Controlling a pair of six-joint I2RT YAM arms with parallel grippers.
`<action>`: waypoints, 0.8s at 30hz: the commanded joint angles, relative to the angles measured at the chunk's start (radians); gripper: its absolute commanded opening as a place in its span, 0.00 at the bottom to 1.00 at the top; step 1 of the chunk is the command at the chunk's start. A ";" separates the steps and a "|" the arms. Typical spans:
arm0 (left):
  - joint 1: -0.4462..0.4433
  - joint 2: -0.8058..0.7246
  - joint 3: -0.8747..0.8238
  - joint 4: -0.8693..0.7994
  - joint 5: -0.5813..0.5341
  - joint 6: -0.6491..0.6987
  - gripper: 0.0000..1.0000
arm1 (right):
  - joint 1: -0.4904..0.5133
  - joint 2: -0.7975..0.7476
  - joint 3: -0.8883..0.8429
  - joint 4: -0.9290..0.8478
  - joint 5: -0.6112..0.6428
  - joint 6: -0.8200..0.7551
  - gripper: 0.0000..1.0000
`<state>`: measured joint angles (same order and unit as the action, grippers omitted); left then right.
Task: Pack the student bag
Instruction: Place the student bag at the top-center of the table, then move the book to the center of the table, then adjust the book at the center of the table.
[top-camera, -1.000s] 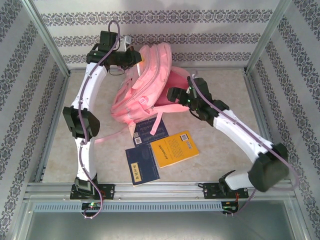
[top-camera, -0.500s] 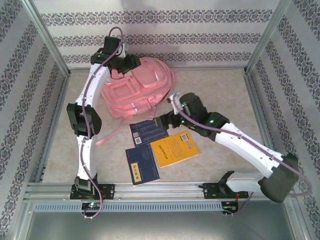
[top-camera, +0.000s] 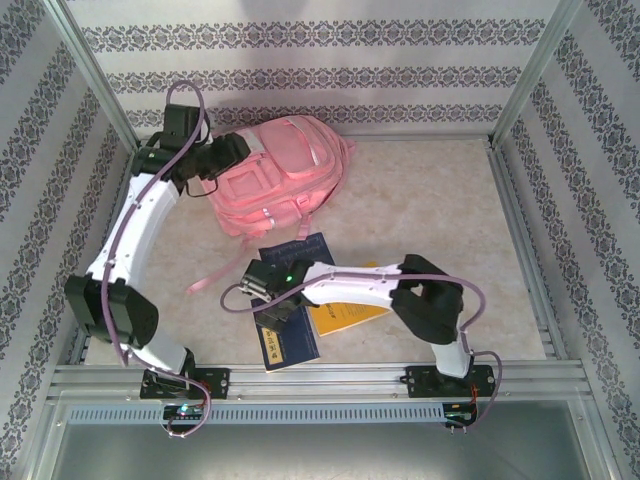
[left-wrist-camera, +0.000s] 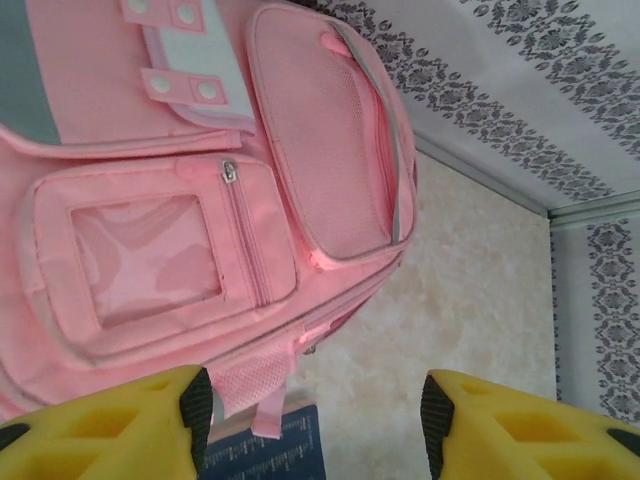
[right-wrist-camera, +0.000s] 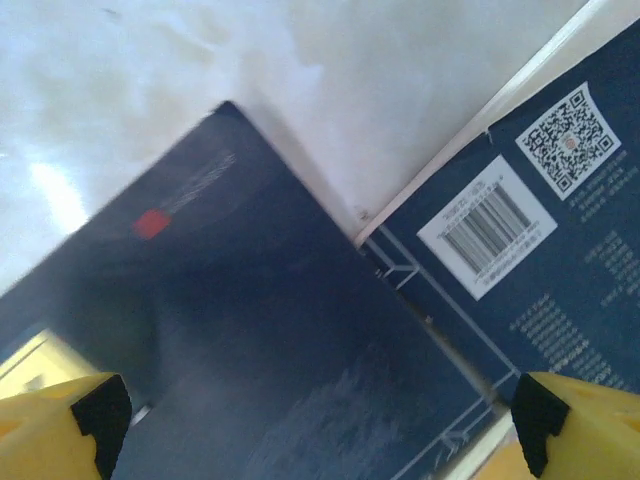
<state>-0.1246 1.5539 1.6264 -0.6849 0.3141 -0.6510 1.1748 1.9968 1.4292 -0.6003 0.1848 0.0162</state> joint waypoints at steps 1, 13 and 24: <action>0.007 -0.052 -0.125 0.078 0.031 -0.049 0.59 | -0.007 0.065 0.068 -0.062 0.229 -0.024 0.98; 0.006 -0.209 -0.400 0.140 0.065 -0.111 0.59 | -0.159 0.175 0.111 -0.128 0.298 0.073 0.98; -0.064 -0.227 -0.683 0.212 0.126 -0.180 0.59 | -0.229 -0.201 -0.064 0.009 -0.306 0.192 0.96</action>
<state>-0.1596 1.3247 1.0000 -0.5163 0.4053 -0.8017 0.9489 1.8984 1.4063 -0.6189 0.1406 0.1276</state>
